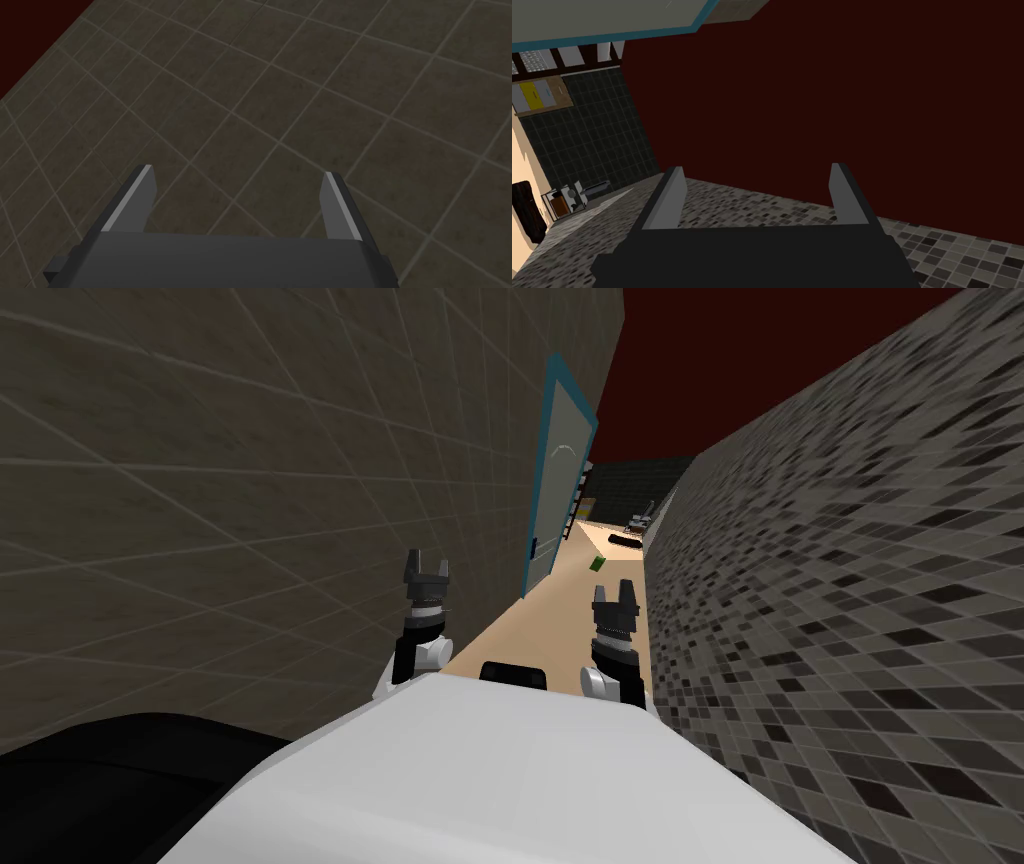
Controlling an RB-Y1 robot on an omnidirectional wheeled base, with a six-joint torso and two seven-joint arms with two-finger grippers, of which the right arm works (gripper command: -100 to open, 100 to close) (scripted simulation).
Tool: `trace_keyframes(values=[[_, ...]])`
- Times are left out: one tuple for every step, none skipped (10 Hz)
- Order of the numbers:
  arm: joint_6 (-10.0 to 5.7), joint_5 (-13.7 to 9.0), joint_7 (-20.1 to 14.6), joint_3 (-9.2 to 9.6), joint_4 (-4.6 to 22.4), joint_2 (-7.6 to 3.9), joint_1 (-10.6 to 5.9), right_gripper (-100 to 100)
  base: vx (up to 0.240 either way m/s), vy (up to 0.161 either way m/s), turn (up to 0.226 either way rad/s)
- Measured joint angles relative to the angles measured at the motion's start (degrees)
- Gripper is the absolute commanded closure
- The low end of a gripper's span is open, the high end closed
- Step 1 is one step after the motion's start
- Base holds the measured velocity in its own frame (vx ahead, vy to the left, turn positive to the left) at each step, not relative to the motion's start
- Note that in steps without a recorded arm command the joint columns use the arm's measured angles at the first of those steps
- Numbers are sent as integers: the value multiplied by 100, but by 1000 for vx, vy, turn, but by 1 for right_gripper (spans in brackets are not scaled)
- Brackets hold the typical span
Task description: Pull the door open
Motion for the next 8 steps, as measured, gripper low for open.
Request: trace_keyframes(values=[[-24, -87, -62, 23, 38, -70, 17, -100, 134, -58, 290], [-51, -198, -159, 52, 76, -154, 33, -100, 152, -70, 130], [-71, -290, -244, 74, 113, -221, 39, -100, 152, -77, 144], [-88, -383, -325, 101, 138, -286, 58, -100, 139, -105, 217], [-122, -484, -410, 127, 199, -351, 62, -100, 133, -86, 201], [-163, -589, -501, 151, 253, -424, 77, -100, 166, -100, 205], [-196, -705, -601, 185, 287, -499, 107, -100, 158, -90, 208], [-214, -830, -708, 218, 326, -576, 118, -100, 170, -73, 324]])
